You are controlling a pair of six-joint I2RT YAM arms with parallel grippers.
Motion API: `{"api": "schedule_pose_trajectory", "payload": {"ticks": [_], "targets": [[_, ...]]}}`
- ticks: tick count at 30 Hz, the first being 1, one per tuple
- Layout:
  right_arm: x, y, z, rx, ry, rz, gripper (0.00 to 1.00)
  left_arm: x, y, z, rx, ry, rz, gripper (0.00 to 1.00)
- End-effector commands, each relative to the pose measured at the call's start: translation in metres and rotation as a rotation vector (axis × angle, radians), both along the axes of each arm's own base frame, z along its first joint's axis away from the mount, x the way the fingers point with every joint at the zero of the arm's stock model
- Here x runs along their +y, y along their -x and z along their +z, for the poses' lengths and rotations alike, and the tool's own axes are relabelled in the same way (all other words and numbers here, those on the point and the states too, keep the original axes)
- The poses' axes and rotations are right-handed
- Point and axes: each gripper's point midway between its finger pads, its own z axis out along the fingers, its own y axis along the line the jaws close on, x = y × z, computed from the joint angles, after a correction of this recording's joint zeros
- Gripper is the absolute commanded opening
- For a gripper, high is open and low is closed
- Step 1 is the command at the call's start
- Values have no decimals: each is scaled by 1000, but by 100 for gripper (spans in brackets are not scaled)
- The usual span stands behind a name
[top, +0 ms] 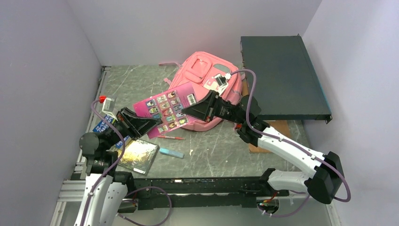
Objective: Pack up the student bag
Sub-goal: Pick up the book from the center of the board.
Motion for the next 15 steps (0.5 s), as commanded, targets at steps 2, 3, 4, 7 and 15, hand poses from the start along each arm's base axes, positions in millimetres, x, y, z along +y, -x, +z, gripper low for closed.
{"api": "schedule_pose_trajectory", "payload": {"ticks": [2, 3, 4, 7, 15], "targets": [[1, -10, 18, -92, 45, -82, 18, 14, -6, 13, -41, -111, 181, 0], [-2, -14, 14, -102, 91, -114, 30, 24, -13, 9, -9, -165, 280, 0], [-5, -19, 8, -111, 143, -150, 39, 39, -18, 6, 17, -226, 395, 0], [-25, -33, -8, -144, 282, -281, 54, 91, -21, 2, 46, -388, 720, 0], [-43, -51, -65, -239, 601, -412, 64, 164, -10, -43, 108, -543, 1104, 0]]}}
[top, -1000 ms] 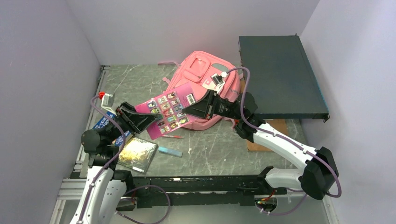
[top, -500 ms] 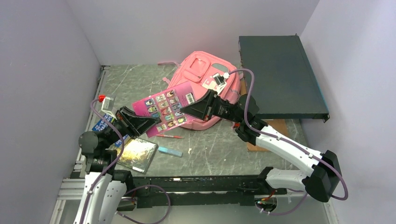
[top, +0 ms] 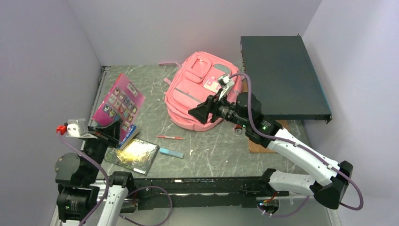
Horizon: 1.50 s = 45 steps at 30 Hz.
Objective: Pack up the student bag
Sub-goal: Pick up the book from the center of the board, then place the book in the student bag.
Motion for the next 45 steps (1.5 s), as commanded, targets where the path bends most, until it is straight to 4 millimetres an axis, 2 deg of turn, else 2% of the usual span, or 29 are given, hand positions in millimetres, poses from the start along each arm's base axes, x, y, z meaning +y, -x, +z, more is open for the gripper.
{"api": "schedule_pose_trajectory", "payload": {"ticks": [1, 4, 6, 10, 14, 16, 22, 28, 32, 36, 40, 45], "targets": [[-10, -19, -39, -82, 278, -112, 64, 47, -13, -75, 192, -107, 258, 0], [-1, -32, -69, -94, 433, -141, 50, 43, -23, -98, 222, -82, 244, 0], [5, -40, -90, -95, 545, -156, 46, 41, -31, -112, 248, -79, 233, 0], [23, -55, -130, -146, 731, -154, 47, 38, -39, -132, 321, -104, 215, 0], [41, -81, -168, -149, 893, -194, 50, 35, -45, -136, 345, -136, 193, 0], [47, -91, -181, -139, 949, -214, 49, 32, -47, -137, 350, -146, 176, 0], [68, -106, -198, -157, 989, -204, 46, 27, -49, -137, 346, -142, 147, 0], [61, -123, -212, -186, 1078, -269, 53, 28, -47, -135, 322, -139, 150, 0], [63, -129, -226, -184, 1081, -269, 53, 26, -50, -136, 330, -139, 140, 0], [64, -137, -240, -172, 1086, -272, 48, 25, -52, -137, 341, -141, 127, 0], [60, -143, -245, -166, 1096, -309, 29, 26, -53, -138, 344, -141, 130, 0], [60, -145, -239, -165, 1074, -327, 27, 25, -54, -138, 336, -139, 123, 0]]}}
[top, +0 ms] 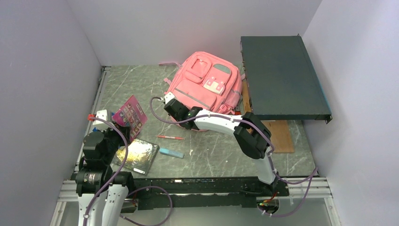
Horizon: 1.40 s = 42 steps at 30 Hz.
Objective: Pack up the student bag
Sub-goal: Place the book in the student bag.
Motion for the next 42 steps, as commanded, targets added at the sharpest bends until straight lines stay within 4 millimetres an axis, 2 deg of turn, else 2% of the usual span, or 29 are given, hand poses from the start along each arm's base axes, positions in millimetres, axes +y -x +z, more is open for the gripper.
{"api": "schedule_pose_trajectory", "payload": {"ticks": [1, 3, 4, 9, 17, 23, 26, 28, 33, 37, 42], "targets": [[5, -15, 30, -87, -69, -45, 32, -2, -8, 18, -79, -14, -24, 0], [1, -19, 35, -109, -65, -53, 41, -3, -9, 18, -77, -13, -31, 0], [-1, -20, 36, -114, -60, -61, 42, -5, -9, 17, -75, -11, -39, 0], [-3, -25, 47, -116, -95, -58, 42, -2, -10, 17, -72, -12, -32, 0], [6, -26, 41, -58, -125, -11, 37, -1, -10, 18, -82, -13, -26, 0], [8, -33, 53, -40, -192, -4, 33, -2, -11, 18, -80, -12, -35, 0], [3, -38, 57, -49, -187, -18, 35, -1, -10, 18, -83, -14, -32, 0], [1, -40, 58, -49, -185, -20, 39, -1, -10, 19, -85, -13, -31, 0], [6, -43, 63, -26, -224, -1, 47, -2, -10, 20, -91, -14, -36, 0], [10, -46, 71, -20, -272, 12, 47, -2, -10, 19, -86, -13, -37, 0], [12, -48, 67, 27, -296, 18, 43, -3, -11, 18, -84, -12, -40, 0]]}}
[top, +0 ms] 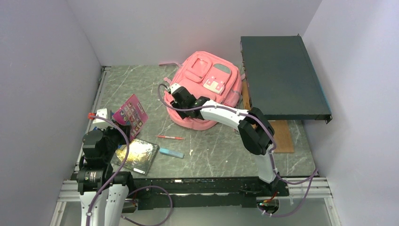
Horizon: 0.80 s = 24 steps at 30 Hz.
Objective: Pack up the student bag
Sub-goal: Place the book in the student bag.
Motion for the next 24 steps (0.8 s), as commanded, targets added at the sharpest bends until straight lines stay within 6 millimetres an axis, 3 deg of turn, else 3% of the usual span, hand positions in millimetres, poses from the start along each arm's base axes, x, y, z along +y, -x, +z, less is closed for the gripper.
{"api": "schedule_pose_trajectory", "payload": {"ticks": [1, 12, 18, 21, 24], "targets": [[14, -20, 57, -60, -165, -13, 42, -2, -6, 16, -73, -15, -21, 0], [8, -16, 42, -4, -171, -3, 32, -2, -10, 11, -42, -13, -28, 0], [12, -9, 36, 56, -168, 38, 7, -3, -11, 9, -31, -10, -32, 0], [22, 3, 47, 108, -223, 79, 1, -3, -12, 7, -26, -9, -32, 0], [29, 10, 71, 110, -305, 103, 0, -5, -14, 4, -13, -6, -46, 0]]}}
